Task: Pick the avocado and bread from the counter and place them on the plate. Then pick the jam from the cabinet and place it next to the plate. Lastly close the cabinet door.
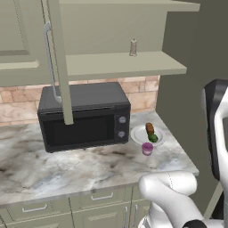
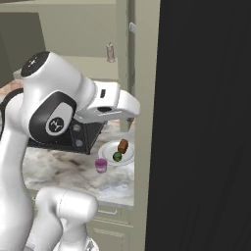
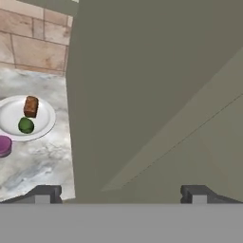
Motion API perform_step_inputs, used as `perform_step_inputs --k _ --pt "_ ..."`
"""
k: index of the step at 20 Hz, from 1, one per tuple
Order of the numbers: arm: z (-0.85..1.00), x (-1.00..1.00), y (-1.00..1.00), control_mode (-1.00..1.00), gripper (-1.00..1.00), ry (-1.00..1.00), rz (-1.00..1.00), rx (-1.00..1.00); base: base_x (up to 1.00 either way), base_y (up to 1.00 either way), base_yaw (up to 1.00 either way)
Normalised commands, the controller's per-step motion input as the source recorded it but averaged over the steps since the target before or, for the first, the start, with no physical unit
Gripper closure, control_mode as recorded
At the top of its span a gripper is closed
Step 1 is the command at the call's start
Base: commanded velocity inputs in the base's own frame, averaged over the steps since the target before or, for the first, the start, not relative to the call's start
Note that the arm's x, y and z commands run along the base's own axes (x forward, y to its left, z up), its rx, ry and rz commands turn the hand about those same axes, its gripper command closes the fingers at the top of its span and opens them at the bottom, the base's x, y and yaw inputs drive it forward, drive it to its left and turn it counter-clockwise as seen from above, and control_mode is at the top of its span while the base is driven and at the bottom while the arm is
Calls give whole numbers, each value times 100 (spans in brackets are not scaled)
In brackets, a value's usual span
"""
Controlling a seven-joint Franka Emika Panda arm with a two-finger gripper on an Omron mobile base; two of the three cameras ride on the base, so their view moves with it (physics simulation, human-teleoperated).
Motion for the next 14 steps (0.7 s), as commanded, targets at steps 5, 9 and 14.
perform_step_inputs --k 5,9,14 --pt "0 35 -17 -100 -100 0 3 0 0 0 0" --pt "-1 39 -27 -100 -100 0 4 0 0 0 0" --pt "-27 55 -37 -100 -100 -3 28 0 0 0 0"
